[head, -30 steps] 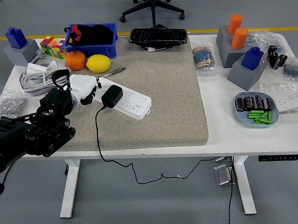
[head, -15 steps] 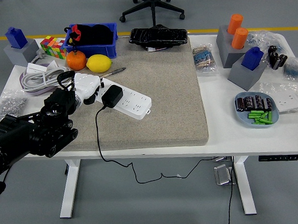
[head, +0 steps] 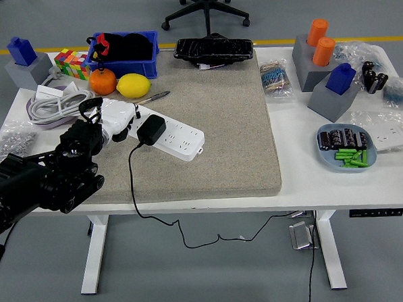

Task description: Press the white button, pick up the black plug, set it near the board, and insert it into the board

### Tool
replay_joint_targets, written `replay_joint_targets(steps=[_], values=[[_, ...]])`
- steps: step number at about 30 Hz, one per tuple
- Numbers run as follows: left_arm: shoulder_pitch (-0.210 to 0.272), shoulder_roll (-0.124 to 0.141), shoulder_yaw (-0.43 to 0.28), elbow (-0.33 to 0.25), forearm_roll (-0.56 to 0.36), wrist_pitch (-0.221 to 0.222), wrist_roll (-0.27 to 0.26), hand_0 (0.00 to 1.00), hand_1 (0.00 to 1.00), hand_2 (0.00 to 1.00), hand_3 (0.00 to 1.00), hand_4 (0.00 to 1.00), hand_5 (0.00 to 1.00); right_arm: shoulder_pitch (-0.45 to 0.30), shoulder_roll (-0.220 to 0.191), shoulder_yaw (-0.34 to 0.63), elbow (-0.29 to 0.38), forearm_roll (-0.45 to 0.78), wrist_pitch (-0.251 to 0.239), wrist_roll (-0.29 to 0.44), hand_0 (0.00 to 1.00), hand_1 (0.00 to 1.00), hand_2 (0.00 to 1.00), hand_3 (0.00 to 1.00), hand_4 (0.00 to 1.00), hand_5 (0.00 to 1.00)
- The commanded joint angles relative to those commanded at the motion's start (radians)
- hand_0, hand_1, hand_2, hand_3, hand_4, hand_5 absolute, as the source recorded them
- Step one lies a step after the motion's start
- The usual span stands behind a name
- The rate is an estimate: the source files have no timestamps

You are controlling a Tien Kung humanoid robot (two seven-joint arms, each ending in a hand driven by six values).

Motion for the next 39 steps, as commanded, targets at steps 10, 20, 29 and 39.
replay_joint_targets(steps=[10,20,29,39], values=[[0.006,0.006,-0.003,0.011,-0.004,0.007,-0.002,0.352,0.162,0.182,0.698,0.002,0.002,-0.004,-0.001,-0.005,-0.001,0.0,0.0,0.0,0.681,0.586,0.583,0.575,0.63,0.319],[0.016,-0.006,0.04,0.026,-0.023,0.005,0.002,0.342,0.16,0.18,0.697,0.002,0.002,-0.004,-0.002,-0.014,0.0,0.002,0.0,0.001,0.68,0.586,0.583,0.576,0.631,0.319],[0.015,-0.009,0.018,0.027,0.008,-0.013,0.003,0.336,0.158,0.18,0.694,0.002,0.002,-0.004,-0.002,-0.016,0.0,0.001,0.001,0.001,0.68,0.586,0.583,0.576,0.63,0.321],[0.014,-0.015,0.011,0.027,0.017,-0.015,0.002,0.329,0.156,0.179,0.694,0.002,0.002,-0.002,-0.002,-0.015,0.002,0.002,0.001,0.001,0.68,0.586,0.583,0.576,0.63,0.32]])
